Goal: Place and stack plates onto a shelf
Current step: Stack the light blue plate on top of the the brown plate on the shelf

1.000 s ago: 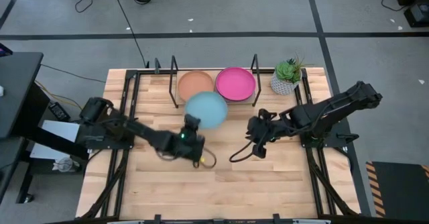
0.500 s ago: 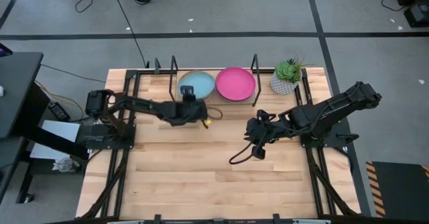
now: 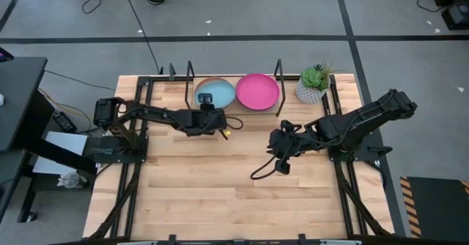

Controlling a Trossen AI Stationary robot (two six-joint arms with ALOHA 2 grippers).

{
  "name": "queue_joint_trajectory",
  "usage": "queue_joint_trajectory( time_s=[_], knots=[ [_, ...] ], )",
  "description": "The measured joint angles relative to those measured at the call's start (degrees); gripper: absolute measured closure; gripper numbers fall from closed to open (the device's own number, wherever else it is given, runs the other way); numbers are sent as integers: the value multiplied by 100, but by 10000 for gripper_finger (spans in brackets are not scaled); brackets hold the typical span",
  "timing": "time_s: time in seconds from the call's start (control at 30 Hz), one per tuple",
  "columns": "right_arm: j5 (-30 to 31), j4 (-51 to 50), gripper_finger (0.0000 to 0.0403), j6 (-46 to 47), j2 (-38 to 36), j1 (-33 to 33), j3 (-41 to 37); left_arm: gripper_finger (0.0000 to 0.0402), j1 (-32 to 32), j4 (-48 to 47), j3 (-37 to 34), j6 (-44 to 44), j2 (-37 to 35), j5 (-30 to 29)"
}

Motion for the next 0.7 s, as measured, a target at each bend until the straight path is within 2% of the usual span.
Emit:
queue_joint_trajectory(
  time_s=[0.13,0.23,0.3,0.53,0.7],
  knots=[
    [-2,32,318,0,0,2,0,333,6,39,0,-35,-30,168],
    [-2,34,318,-3,0,0,0,317,97,75,1,-212,-256,985],
    [-2,34,318,-7,0,2,0,306,221,66,9,-358,-373,1225],
    [-3,34,318,-2,0,26,0,277,363,-341,9,-540,-490,1402],
    [10,78,318,-2,0,24,0,256,236,-647,8,-644,-490,882]
  ],
)
